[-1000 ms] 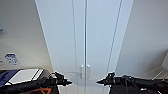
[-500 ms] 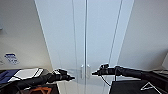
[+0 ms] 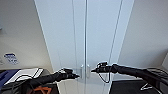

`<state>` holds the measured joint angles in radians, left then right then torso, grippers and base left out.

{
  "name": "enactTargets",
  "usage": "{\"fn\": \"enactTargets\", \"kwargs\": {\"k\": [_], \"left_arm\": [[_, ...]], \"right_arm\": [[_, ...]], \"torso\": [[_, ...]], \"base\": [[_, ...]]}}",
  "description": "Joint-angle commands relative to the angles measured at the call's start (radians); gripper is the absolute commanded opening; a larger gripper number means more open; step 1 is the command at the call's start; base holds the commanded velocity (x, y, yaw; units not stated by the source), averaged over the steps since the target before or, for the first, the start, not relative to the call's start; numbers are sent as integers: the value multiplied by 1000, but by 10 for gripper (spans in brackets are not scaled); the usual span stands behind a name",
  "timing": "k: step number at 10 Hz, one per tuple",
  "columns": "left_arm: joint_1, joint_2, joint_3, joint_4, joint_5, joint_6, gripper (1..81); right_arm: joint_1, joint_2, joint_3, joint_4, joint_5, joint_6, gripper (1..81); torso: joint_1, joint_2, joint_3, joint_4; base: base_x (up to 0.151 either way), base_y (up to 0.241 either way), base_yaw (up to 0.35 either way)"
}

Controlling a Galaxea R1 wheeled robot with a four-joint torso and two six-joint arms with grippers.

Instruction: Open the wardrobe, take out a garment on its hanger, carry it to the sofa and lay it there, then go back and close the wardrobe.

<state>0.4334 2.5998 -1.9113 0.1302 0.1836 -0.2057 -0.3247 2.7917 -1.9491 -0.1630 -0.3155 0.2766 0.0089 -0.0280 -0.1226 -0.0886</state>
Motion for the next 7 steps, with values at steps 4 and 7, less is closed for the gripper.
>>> {"fn": "enactTargets", "kwargs": {"k": [4,7], "left_arm": [[-141,53,-66,-4,-18,-1,811],[-140,88,-112,2,-18,-1,811]], "right_arm": [[138,143,-151,5,118,4,811],[130,185,-215,11,153,6,811]], "torso": [[0,0,0,0],[0,0,0,0]], "base": [[0,0,0],[0,0,0]]}}
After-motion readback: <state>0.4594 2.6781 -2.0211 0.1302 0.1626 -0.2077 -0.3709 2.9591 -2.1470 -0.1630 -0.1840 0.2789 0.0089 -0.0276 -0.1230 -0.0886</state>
